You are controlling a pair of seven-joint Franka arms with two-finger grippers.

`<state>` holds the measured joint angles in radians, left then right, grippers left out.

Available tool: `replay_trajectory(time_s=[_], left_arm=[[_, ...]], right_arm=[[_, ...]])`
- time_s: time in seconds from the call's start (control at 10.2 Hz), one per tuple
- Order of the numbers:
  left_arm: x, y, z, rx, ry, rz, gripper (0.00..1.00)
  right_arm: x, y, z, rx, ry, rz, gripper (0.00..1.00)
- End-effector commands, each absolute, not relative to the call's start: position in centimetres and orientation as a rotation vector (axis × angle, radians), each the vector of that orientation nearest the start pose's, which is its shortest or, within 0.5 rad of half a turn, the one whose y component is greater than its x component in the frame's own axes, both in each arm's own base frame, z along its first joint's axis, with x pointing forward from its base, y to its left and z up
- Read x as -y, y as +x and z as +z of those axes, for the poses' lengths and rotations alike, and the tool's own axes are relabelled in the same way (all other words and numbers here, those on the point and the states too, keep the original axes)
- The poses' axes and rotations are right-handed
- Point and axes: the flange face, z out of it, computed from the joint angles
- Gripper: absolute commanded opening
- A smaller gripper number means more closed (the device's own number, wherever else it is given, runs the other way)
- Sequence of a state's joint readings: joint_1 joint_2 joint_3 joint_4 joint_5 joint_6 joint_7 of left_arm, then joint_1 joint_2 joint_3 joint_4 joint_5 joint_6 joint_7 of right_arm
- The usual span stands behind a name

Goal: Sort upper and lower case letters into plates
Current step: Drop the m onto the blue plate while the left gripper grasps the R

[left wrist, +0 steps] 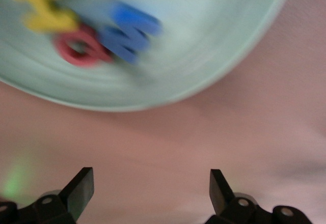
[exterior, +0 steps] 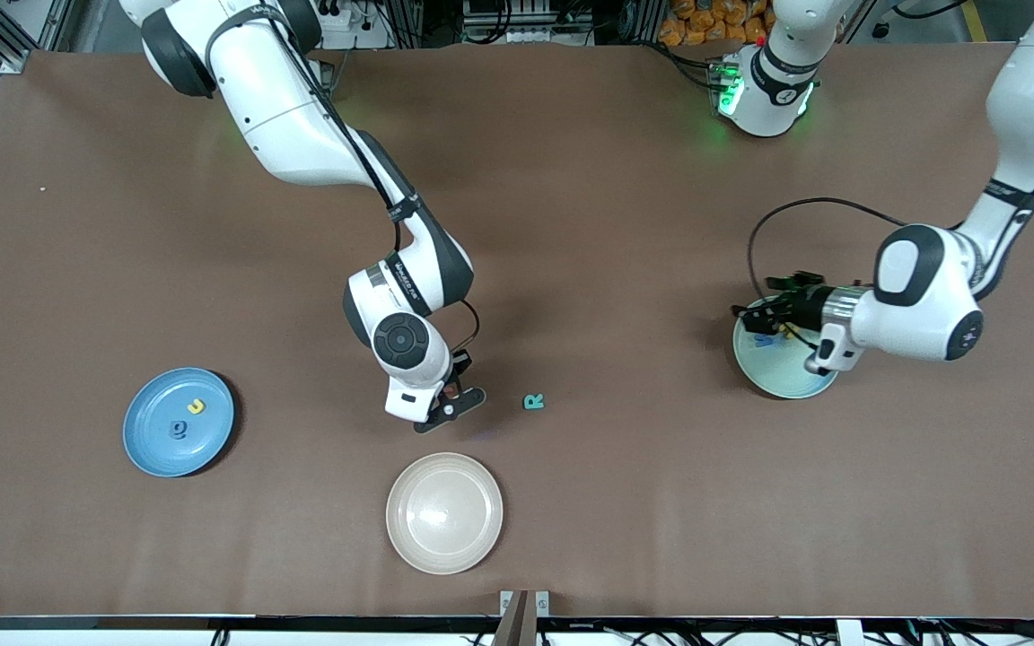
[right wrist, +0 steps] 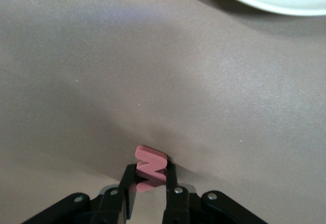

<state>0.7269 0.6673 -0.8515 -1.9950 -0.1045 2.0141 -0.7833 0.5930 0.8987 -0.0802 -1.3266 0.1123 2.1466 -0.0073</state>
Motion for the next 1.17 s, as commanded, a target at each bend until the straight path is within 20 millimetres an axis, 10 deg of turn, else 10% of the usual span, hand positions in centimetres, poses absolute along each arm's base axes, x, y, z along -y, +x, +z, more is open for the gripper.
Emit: replay_trajectory(time_s=[0.0, 0.2, 0.49, 0.78, 0.88, 0.98, 1.08], left_arm=[[13.8, 56.2, 22.1, 1.464, -2.998, 1.163, 1.00], [21.2, 56.8, 22.0, 1.715, -2.894, 1.156, 1.00], [30.6, 58.2, 21.4, 2.124, -2.615, 1.132, 1.00], [35.1, 59.6, 17.9, 2.372, -2.431, 1.018, 1.00], [36.1, 59.8, 16.7, 2.480, -2.371, 1.030, 1.00], [36.3, 59.7, 15.1, 2.577, -2.308, 1.012, 1.00], [37.2, 59.3, 14.5, 2.623, -2.304, 0.969, 1.00]], right_arm=[[-34.0, 64.6, 21.9, 0.687, -3.086, 0.121, 0.00], [-27.4, 67.4, 25.5, 0.531, -3.173, 0.131, 0.00], [-12.4, 71.2, 27.7, 0.158, -3.288, 0.173, 0.00], [2.8, 71.9, 25.8, -0.159, -3.293, 0.241, 0.00], [4.4, 71.5, 25.4, -0.214, -3.287, 0.267, 0.00], [6.2, 71.2, 25.2, -0.268, -3.277, 0.281, 0.81], [8.8, 70.9, 25.0, -0.309, -3.261, 0.292, 1.00]])
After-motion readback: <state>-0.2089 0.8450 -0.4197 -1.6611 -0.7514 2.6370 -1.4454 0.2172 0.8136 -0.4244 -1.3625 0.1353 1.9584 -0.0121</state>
